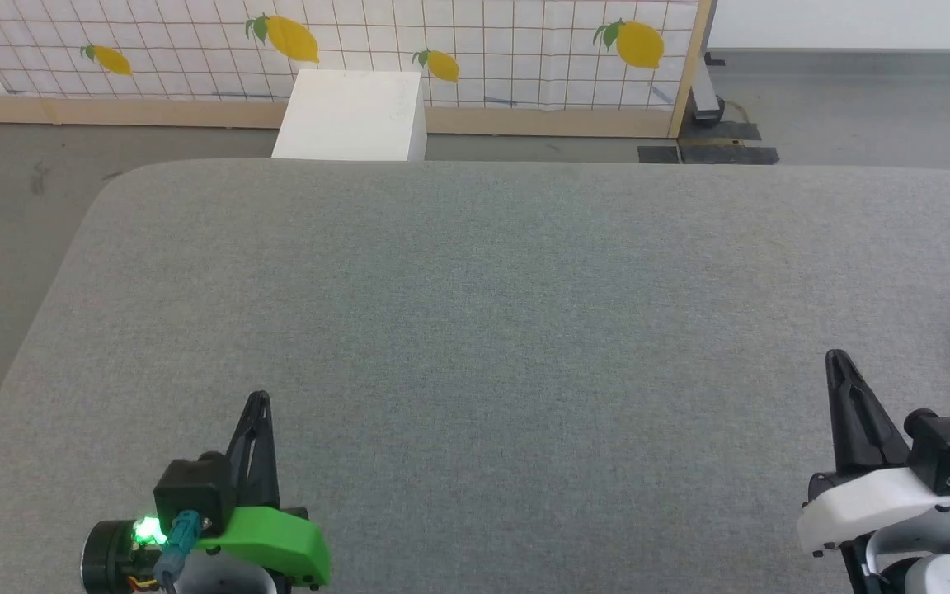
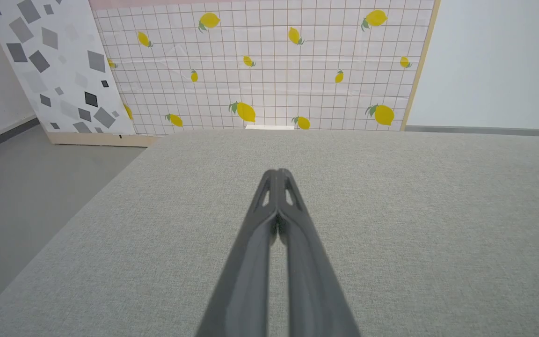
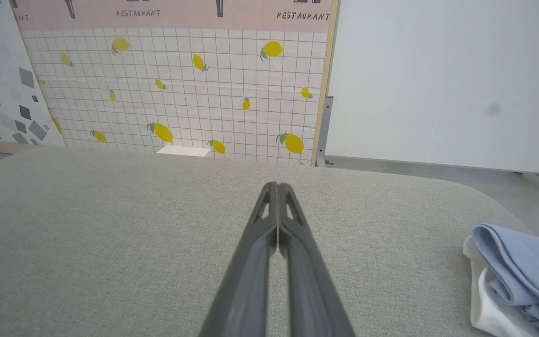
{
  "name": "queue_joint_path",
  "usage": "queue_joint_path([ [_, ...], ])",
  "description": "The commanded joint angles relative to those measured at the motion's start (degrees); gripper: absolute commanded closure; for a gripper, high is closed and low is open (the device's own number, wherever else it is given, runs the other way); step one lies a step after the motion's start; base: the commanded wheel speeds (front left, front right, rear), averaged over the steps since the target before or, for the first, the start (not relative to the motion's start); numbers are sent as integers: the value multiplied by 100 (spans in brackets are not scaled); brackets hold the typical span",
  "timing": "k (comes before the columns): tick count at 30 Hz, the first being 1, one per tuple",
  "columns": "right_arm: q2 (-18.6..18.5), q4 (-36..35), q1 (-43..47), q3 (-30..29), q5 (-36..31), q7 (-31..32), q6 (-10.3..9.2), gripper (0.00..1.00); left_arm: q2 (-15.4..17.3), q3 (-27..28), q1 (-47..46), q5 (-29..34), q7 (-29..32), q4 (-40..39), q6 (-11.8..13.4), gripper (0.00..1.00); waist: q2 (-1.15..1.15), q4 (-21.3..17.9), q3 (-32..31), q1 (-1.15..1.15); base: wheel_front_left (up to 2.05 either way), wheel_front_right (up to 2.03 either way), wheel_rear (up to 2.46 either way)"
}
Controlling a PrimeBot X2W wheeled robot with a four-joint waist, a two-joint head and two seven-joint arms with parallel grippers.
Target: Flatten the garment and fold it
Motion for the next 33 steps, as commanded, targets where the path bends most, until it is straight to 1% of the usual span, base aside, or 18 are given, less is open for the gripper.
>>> queue_joint_path([
  [1,6,-50,2,47,-26,39,-6,100,-28,44,-118,67,26,20,-48,100,0,1,-2,0,0,0,0],
  [33,9,-152,3,442,-53,380,-8,100,-167,336,-234,378,396,96,-324,100,0,27,-40,0,0,0,0],
])
